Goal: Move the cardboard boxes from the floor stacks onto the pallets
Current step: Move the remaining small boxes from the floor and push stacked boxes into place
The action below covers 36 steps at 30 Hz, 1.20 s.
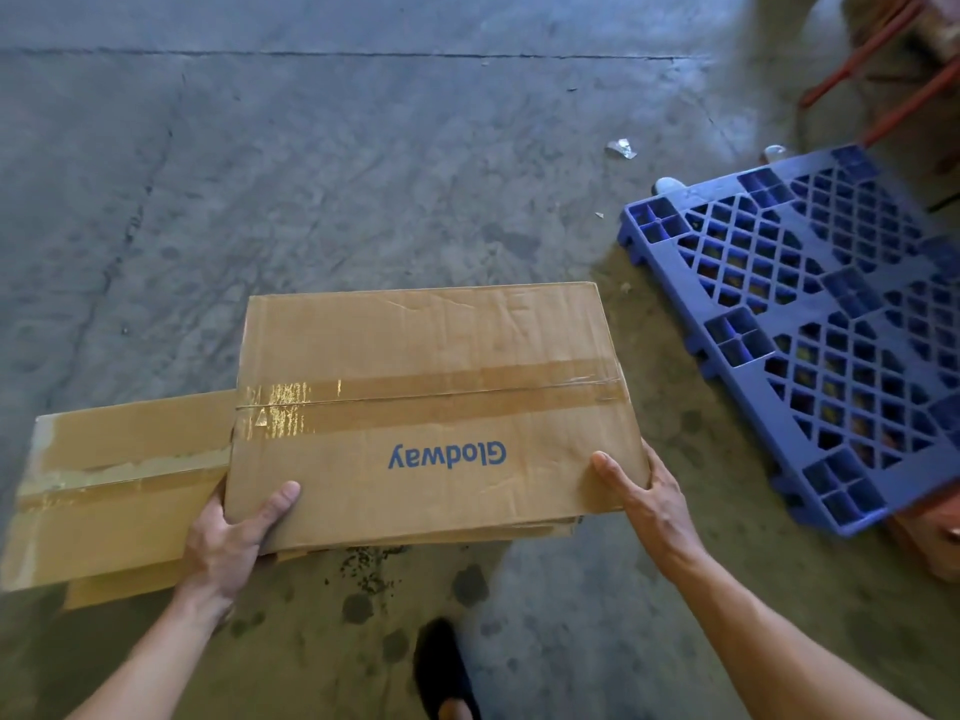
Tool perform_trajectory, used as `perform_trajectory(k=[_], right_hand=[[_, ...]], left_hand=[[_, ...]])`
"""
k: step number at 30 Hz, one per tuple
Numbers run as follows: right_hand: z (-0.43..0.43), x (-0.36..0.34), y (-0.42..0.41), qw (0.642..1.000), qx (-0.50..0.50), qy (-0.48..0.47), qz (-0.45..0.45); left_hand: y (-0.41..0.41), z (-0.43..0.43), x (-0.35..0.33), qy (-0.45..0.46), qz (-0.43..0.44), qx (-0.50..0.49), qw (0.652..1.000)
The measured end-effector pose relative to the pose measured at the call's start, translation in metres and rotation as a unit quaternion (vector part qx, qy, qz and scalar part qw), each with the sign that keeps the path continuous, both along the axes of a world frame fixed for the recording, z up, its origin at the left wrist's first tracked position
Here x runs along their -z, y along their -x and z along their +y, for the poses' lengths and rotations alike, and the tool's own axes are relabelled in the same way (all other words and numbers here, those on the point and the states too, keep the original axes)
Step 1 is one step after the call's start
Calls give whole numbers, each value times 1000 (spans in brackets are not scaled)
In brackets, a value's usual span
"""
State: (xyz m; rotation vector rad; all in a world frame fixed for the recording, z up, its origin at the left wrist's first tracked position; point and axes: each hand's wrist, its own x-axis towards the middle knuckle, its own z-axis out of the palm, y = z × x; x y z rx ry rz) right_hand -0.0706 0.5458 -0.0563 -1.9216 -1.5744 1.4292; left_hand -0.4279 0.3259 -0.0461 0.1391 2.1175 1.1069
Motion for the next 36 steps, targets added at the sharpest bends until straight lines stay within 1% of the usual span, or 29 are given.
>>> perform_trajectory(k=[4,6,10,14,18,21,27,30,36], right_hand=[[14,-27,-5,1000,-16,-7,22],[27,-43,-7,998,-29,-14,47],[63,-84,-6,990,-87,-44,104],[91,-125,-12,972,-167,-55,157],[95,-167,-22,947,-246,-58,200],[80,-190,-30,927,-299,-63,217],[15,-225,-65,882,-387,-41,266],[-18,-237,-98,859,-432,-49,269],[-80,-245,-192,822,-497,-48,273]], left_hand=[[-18,-4,-25,-24,-7,-32,999],[-31,-5,-42,-48,0,-57,997],[-61,-10,-79,-104,26,-115,988],[-117,-21,-124,-162,56,-181,968],[-191,-57,-162,-187,97,-270,939],[-245,-96,-180,-190,111,-325,920],[-370,-174,-219,-188,186,-421,868],[-439,-212,-229,-196,227,-448,842],[-593,-275,-241,-218,255,-476,813]])
